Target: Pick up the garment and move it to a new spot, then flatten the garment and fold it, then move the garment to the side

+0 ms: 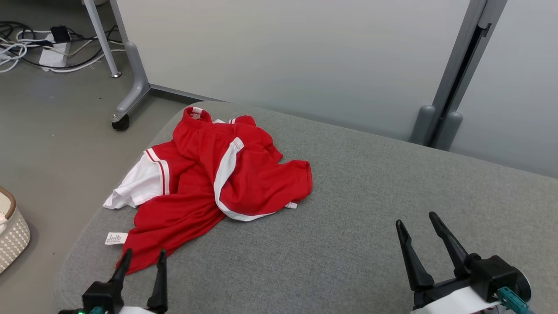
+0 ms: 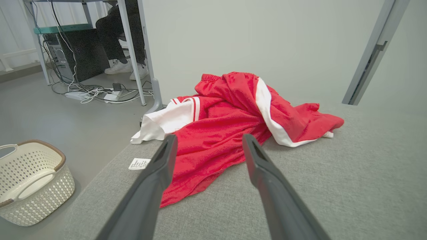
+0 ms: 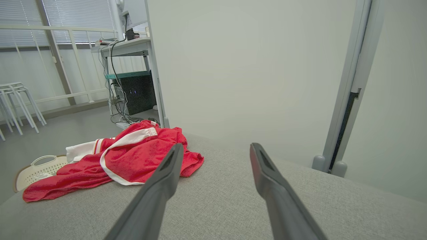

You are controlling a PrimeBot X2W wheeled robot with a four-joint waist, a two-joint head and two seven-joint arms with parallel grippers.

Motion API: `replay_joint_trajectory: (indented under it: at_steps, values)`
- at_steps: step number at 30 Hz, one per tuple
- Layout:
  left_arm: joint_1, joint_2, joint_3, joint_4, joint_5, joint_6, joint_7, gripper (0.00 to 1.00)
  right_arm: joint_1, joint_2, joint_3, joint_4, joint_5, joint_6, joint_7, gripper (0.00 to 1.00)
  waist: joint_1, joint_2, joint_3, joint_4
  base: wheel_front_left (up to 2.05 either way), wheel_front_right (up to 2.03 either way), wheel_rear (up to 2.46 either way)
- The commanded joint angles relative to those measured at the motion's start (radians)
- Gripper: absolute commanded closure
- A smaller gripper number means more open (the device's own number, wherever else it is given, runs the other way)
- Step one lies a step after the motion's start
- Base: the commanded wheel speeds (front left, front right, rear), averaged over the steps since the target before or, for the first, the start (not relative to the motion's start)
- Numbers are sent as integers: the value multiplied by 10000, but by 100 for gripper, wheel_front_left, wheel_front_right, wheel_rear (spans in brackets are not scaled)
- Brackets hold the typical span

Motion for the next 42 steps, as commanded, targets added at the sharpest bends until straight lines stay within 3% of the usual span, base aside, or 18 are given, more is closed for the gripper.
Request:
replay_joint_trajectory:
  at_steps: [1, 11, 16, 21, 26, 27, 29, 36, 42]
  values:
    - [-524, 19, -262, 263, -73, -48, 61, 0, 32, -57, -50, -83, -45, 18, -53, 0, 0, -1, 187, -88, 0, 0, 0]
    - [-3916, -8, -1614, 1766, -1594, -121, 2551, 0, -1020, -472, 288, -459, -199, 17, -53, 0, 0, -1, 2174, -973, 0, 0, 0]
    - [-4904, 490, -1486, 2789, -1856, -54, 3664, 0, -1273, -443, 397, -538, -90, 18, -53, 0, 0, -1, 2474, -1516, 0, 0, 0]
    - [-5408, 804, -1275, 3610, -2009, 109, 4243, 0, -1369, -392, 468, -596, -59, 18, -53, 0, 0, -1, 2489, -1856, 0, 0, 0]
    - [-5715, 998, -1218, 4204, -2070, 168, 4180, 0, -1416, -361, 459, -622, -40, 18, -53, 0, 0, -1, 2472, -2052, 0, 0, 0]
    - [-5756, 1006, -1256, 4261, -2052, 153, 4139, 56, -1405, -357, 437, -625, -39, 17, -53, 0, 0, -1, 2458, -2057, 0, 0, 0]
    - [-5829, 1022, -1315, 4315, -2012, 159, 4056, 100, -1340, -351, 370, -623, -34, 18, -53, 0, 0, -1, 2427, -2031, 0, 0, 0]
    - [-5884, 882, -1533, 3853, -2215, 52, 3900, 100, -1206, -256, 368, -556, 32, 18, -53, 0, 0, -1, 2180, -1973, 0, 0, 0]
    - [-5501, 582, -1789, 1707, -2519, -39, 3744, 100, -1155, -156, 302, -624, 134, 17, -53, 0, 0, -1, 1884, -2417, 0, 0, 0]
